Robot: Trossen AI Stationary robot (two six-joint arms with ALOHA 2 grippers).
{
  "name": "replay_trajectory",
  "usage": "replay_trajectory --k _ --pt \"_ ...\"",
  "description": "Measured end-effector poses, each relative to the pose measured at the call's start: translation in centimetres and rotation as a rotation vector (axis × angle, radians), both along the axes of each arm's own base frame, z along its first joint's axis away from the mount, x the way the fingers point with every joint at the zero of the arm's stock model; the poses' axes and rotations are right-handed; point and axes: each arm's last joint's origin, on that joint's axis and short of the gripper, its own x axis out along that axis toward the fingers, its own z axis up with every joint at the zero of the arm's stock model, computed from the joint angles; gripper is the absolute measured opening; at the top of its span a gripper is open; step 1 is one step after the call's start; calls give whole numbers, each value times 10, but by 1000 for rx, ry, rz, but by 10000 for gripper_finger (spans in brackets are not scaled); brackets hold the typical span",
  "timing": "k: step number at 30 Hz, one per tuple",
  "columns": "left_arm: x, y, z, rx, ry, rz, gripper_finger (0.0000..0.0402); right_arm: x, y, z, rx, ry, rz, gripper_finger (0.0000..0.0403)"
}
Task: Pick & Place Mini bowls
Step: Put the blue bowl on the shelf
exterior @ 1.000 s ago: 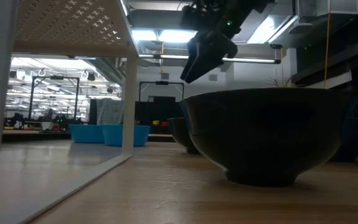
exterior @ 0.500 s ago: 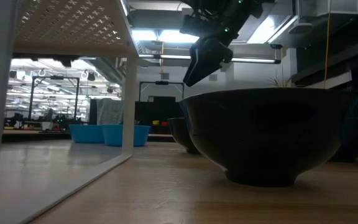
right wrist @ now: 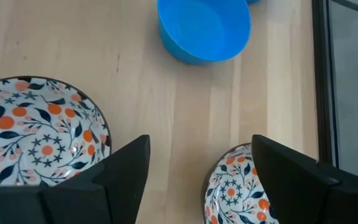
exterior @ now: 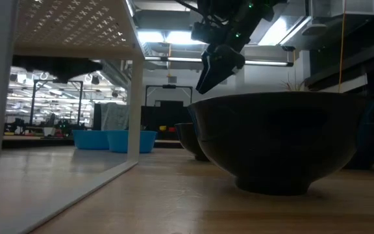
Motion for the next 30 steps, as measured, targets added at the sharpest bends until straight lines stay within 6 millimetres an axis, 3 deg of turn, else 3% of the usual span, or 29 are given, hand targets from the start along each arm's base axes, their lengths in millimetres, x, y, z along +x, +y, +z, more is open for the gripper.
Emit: replay_trajectory --k 16,21,30 --pt "-9 -2 -7 -11 60 53 2 0 0 0 8 1 -7 277" --pt "-8 -3 -8 -134 13 34 2 0 0 0 6 1 -6 277" --pt "-8 -3 -8 -145 7 32 2 1 0 1 -3 -13 -1 277"
